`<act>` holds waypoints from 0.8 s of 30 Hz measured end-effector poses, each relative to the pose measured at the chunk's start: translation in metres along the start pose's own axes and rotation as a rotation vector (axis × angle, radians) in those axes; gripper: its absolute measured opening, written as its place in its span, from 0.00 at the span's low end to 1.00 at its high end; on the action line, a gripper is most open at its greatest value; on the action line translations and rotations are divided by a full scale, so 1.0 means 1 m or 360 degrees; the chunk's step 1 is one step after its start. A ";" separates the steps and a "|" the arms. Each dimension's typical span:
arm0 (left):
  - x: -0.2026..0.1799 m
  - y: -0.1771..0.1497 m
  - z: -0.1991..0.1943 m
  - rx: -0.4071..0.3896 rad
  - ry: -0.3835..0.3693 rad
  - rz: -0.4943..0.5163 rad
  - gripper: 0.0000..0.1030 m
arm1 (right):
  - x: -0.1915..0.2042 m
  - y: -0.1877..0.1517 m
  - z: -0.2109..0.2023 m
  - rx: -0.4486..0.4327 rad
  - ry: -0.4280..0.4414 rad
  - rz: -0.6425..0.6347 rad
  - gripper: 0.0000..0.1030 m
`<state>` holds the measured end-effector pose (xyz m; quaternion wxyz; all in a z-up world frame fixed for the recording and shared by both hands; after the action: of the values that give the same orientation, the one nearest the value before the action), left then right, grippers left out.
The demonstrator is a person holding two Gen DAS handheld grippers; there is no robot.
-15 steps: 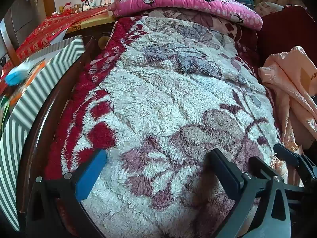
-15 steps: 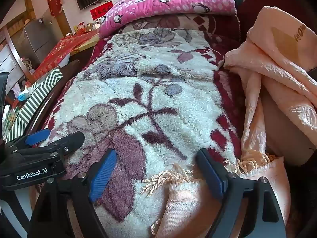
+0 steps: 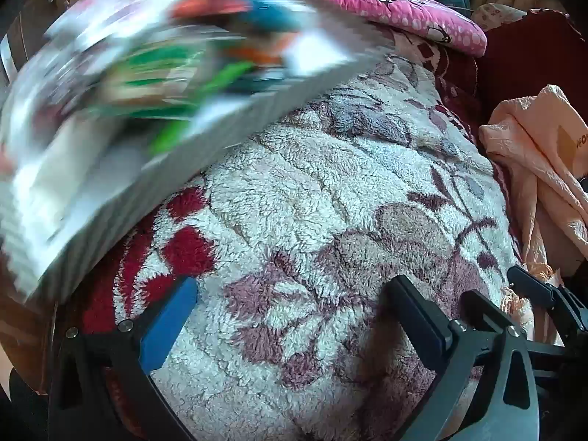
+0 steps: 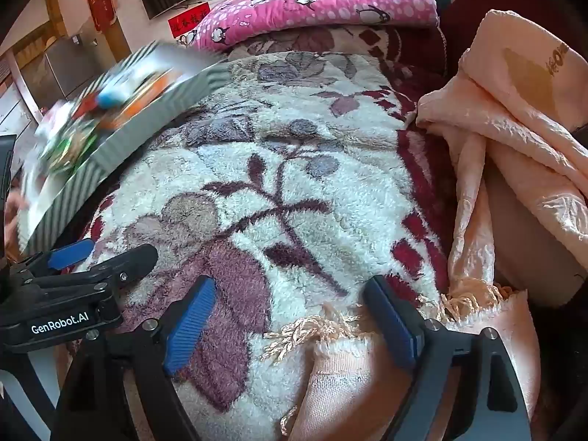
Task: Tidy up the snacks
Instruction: 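Tip the striped box to pour the snack packets onto the bedspread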
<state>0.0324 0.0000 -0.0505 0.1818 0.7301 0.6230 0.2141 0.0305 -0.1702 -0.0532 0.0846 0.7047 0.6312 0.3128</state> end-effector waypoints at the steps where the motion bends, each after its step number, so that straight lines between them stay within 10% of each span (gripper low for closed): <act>1: 0.000 0.000 0.000 0.0000 0.0000 0.0000 1.00 | 0.000 0.000 0.000 0.0000 0.0001 0.0000 0.85; 24: 0.002 0.000 -0.001 -0.0002 -0.0009 -0.0010 1.00 | 0.001 0.001 0.002 0.0040 0.0086 -0.0005 0.98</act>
<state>0.0324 0.0015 -0.0498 0.1848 0.7285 0.6247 0.2119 0.0324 -0.1691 -0.0543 0.0590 0.6961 0.6382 0.3236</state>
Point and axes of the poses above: each gripper's, at about its wrist camera, not at the fingertips, and z roughly the way its jaws point, x to its left, y to its top, the point moved 6 cm from there along z, roughly the way its jaws point, and after that the axes turned 15 degrees about z, right-handed, at the moved point
